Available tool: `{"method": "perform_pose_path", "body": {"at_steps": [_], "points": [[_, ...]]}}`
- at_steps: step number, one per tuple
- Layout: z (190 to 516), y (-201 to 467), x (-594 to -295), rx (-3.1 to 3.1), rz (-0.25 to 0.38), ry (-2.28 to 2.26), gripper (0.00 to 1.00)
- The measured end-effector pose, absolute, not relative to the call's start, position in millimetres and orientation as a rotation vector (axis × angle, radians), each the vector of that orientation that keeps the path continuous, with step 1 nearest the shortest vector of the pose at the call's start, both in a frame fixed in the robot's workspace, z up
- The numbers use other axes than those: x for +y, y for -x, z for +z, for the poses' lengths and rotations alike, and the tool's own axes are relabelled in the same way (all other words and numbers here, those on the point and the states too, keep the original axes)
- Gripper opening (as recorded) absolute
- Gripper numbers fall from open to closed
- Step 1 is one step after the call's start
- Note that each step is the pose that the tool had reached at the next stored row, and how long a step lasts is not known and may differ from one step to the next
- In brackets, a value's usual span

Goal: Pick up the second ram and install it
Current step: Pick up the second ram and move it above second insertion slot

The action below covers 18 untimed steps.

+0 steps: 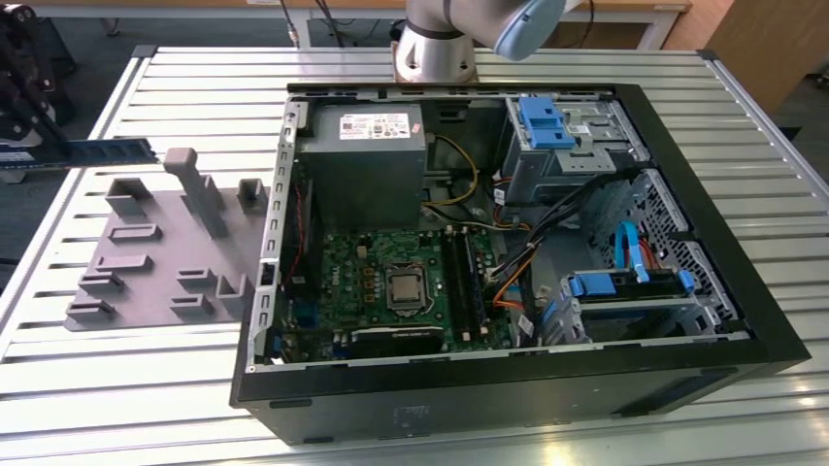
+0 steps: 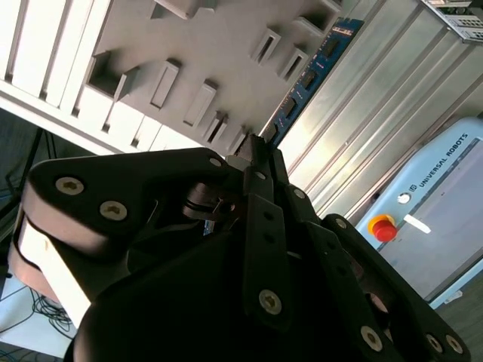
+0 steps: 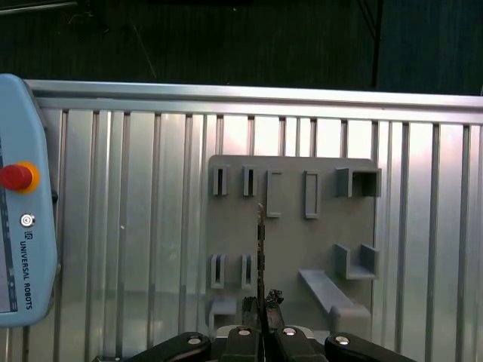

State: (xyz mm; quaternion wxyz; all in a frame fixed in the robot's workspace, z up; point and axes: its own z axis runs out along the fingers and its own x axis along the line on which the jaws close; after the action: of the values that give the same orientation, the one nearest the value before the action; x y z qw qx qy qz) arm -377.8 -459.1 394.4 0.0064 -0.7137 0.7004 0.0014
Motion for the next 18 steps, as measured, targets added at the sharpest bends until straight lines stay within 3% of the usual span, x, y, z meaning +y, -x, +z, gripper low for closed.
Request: {"method": "perform_pose_path", "body": {"at_steps": [18], "points": [[394.4,369.6,-459.2,2.191,0.004,2.233,0.14]]}}
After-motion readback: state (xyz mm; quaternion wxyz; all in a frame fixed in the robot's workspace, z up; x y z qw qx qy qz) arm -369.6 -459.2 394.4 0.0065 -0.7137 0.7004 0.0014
